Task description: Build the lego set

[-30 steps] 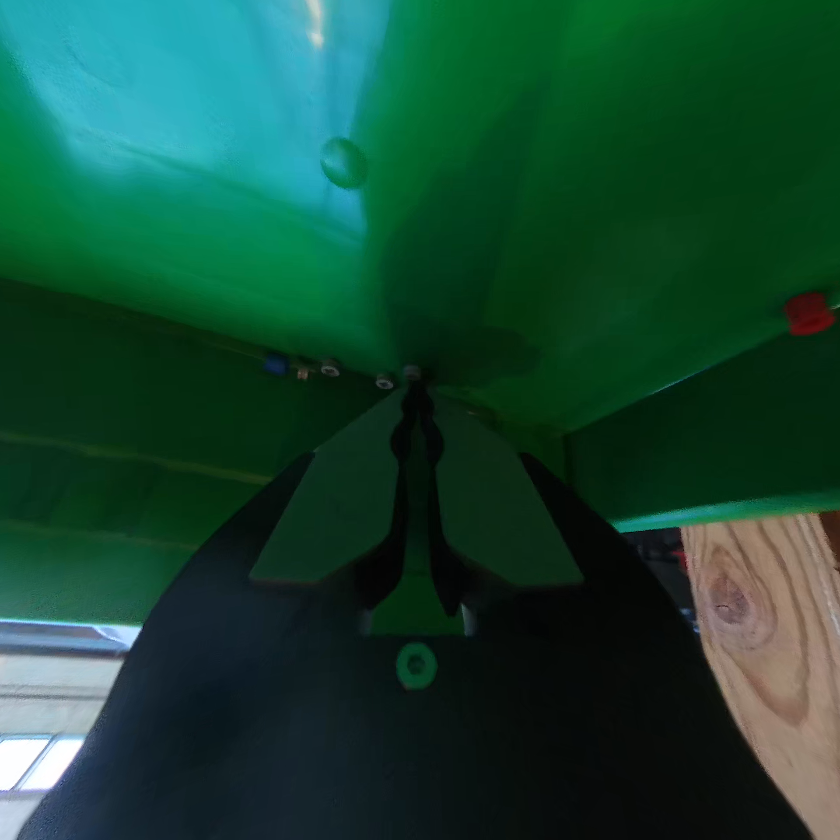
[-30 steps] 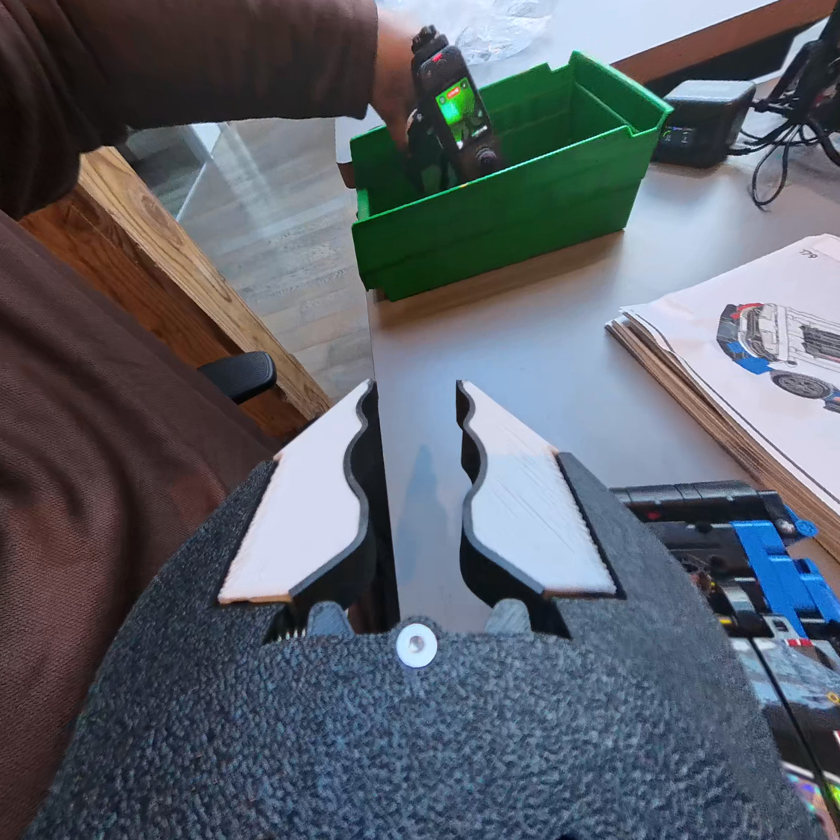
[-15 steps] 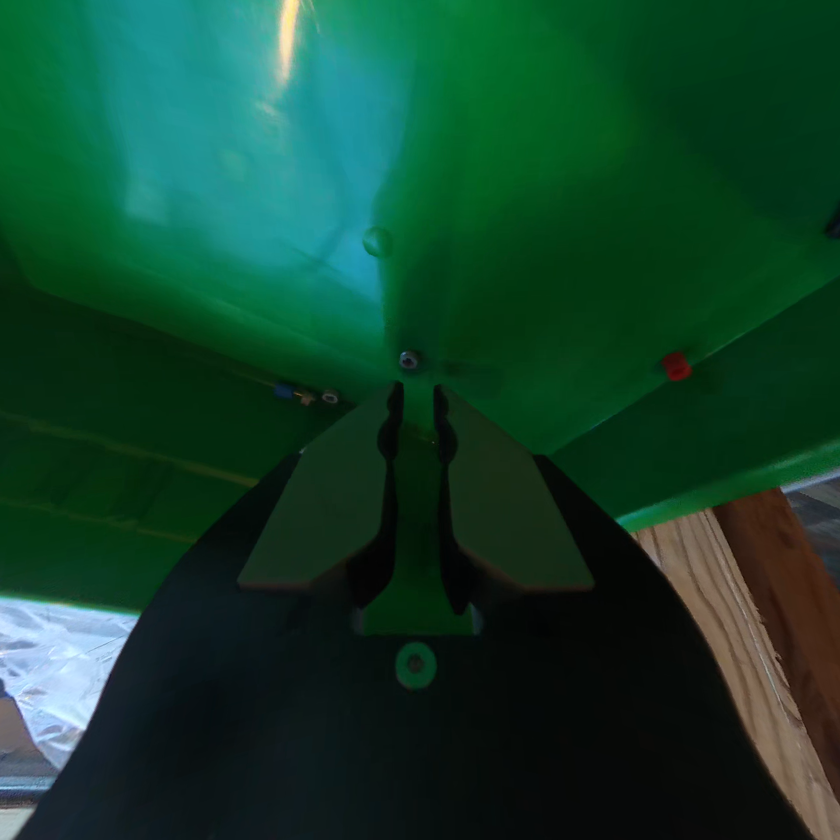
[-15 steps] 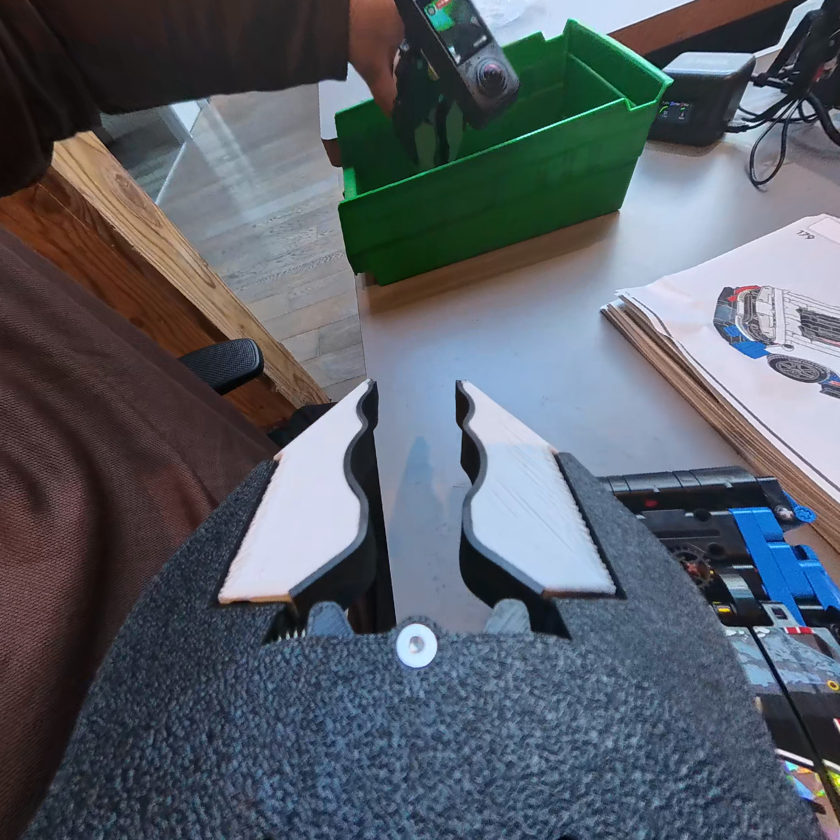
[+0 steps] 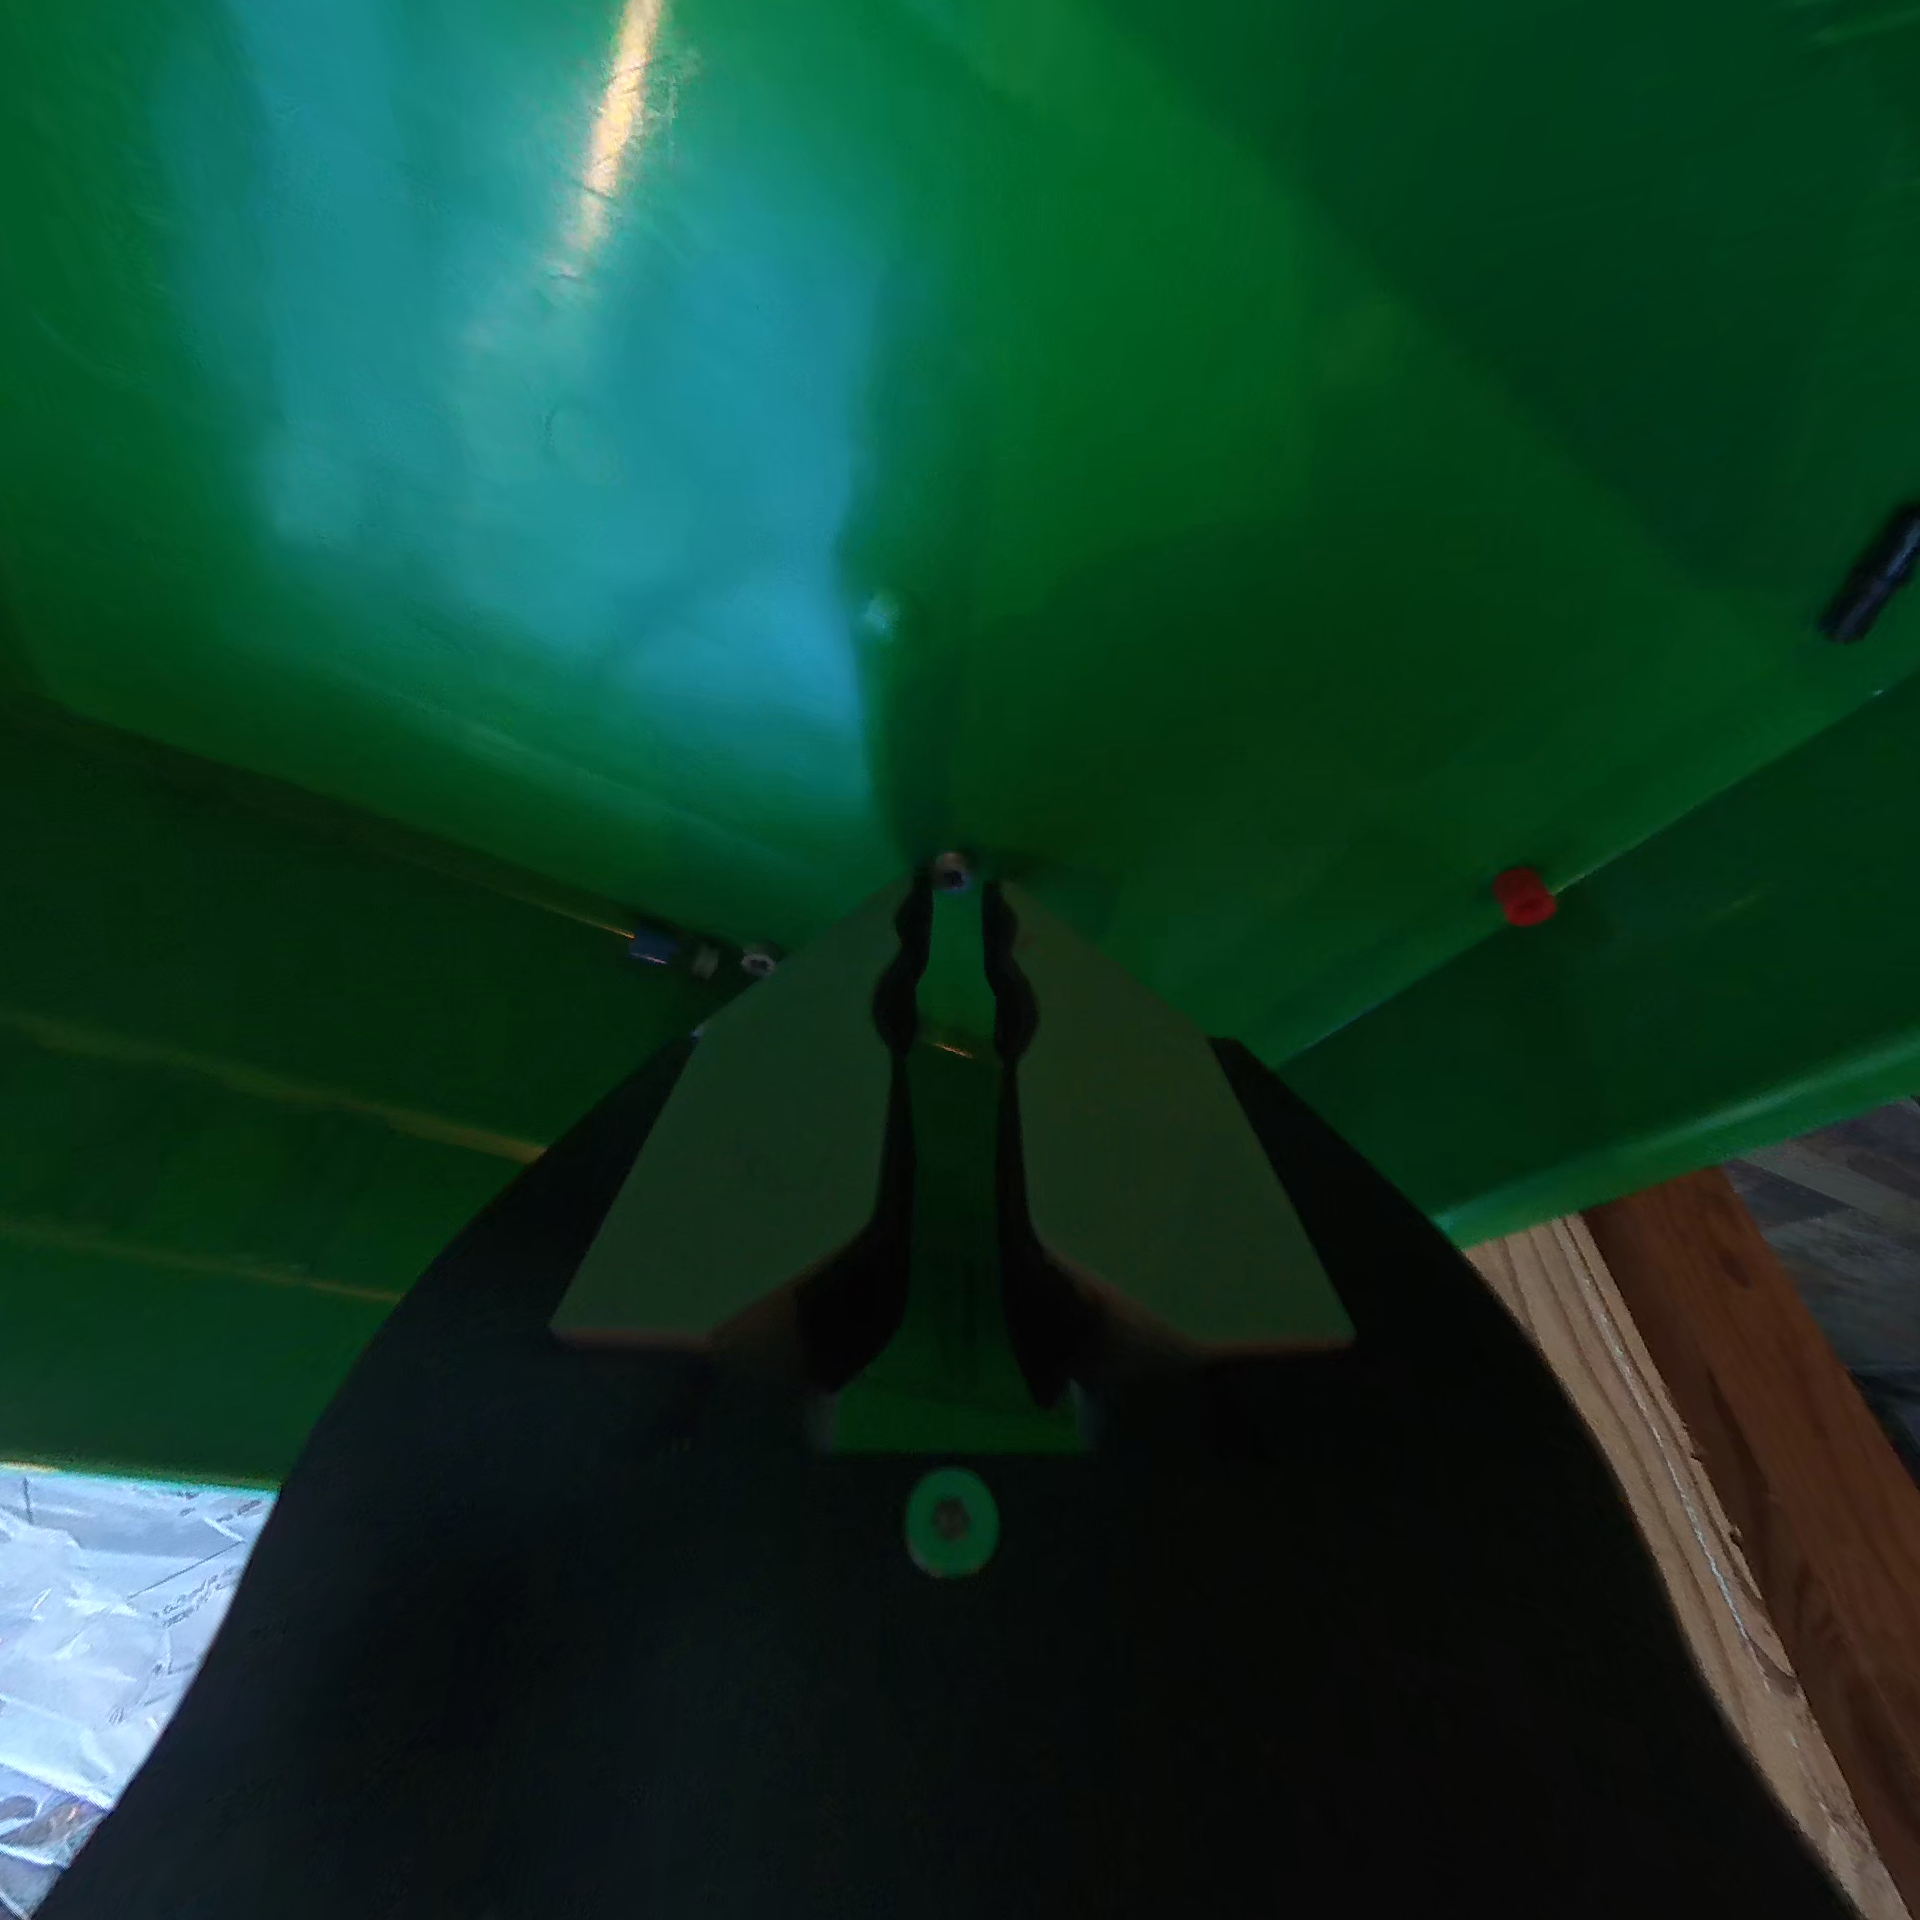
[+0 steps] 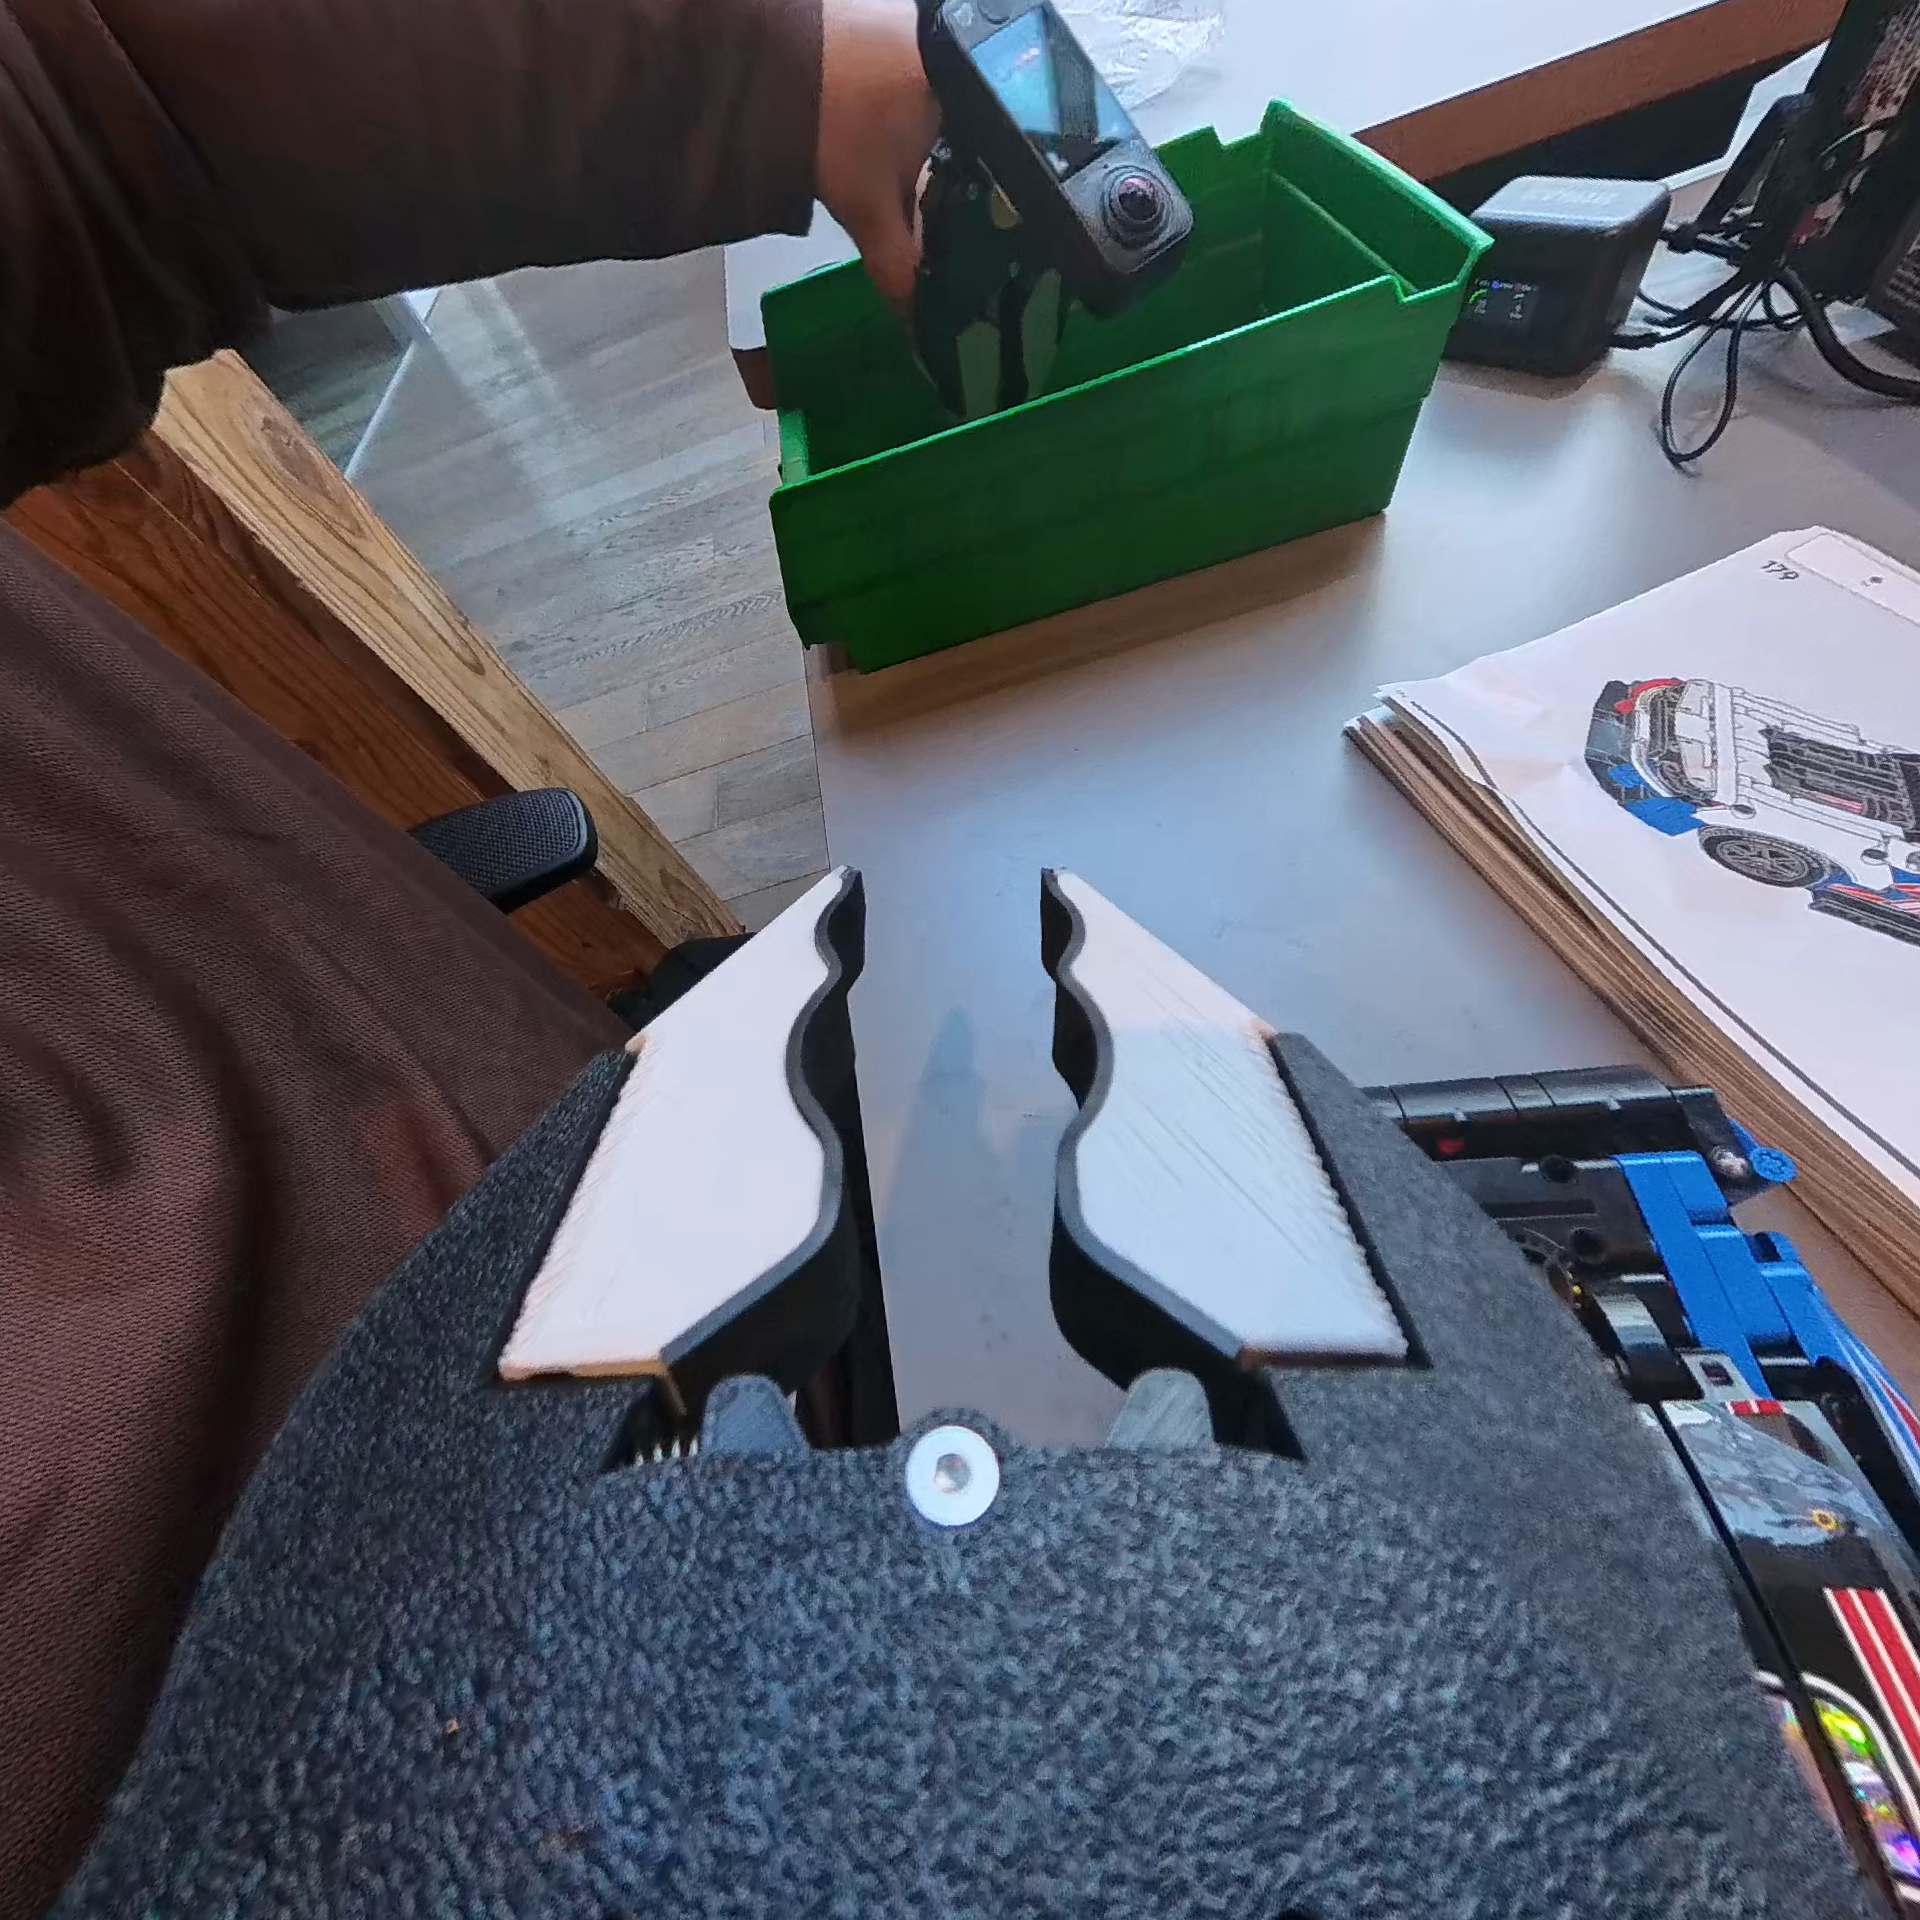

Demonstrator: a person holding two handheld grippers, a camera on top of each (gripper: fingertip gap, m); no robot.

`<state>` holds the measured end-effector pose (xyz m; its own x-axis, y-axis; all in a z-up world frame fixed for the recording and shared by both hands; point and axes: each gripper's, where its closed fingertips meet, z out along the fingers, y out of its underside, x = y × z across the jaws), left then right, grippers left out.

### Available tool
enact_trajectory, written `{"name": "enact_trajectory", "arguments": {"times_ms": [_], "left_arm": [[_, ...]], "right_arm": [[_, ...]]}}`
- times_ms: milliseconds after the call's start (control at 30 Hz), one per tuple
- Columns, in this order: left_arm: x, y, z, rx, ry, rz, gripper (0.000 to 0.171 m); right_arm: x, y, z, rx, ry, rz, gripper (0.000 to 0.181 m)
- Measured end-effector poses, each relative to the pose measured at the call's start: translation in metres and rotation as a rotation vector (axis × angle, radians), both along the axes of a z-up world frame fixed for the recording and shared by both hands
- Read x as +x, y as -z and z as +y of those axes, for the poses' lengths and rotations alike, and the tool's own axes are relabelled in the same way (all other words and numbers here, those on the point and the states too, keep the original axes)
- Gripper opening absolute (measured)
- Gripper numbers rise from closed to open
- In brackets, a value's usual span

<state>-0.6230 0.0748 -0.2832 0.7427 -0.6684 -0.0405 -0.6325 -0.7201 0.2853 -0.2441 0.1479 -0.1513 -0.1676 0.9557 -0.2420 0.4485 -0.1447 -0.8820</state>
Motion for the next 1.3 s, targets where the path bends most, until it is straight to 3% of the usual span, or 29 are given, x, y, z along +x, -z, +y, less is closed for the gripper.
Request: {"name": "enact_trajectory", "arguments": {"times_ms": [300,400,567,833,1300], "left_arm": [[0.001,-0.001,0.001,0.007,-0.002,-0.008,0.0],[-0.003,-0.012,0.002,0.046,0.02,0.016,0.0],[-0.005,-0.028,0.009,0.113,-0.054,-0.02,0.0],[0.047,-0.009,0.027,0.218,-0.094,-0.185,0.012],[0.054,0.001,0.042,0.257,-0.063,-0.226,0.007]], "right_arm": [[0.001,0.001,0.002,-0.002,0.003,-0.002,0.029],[0.002,-0.001,0.001,0.005,0.001,-0.002,0.029],[0.004,0.0,0.002,0.016,0.005,-0.004,0.029],[0.003,-0.002,0.002,0.018,0.016,0.001,0.028],[0.002,-0.003,0.001,0.02,0.018,0.001,0.028]]}}
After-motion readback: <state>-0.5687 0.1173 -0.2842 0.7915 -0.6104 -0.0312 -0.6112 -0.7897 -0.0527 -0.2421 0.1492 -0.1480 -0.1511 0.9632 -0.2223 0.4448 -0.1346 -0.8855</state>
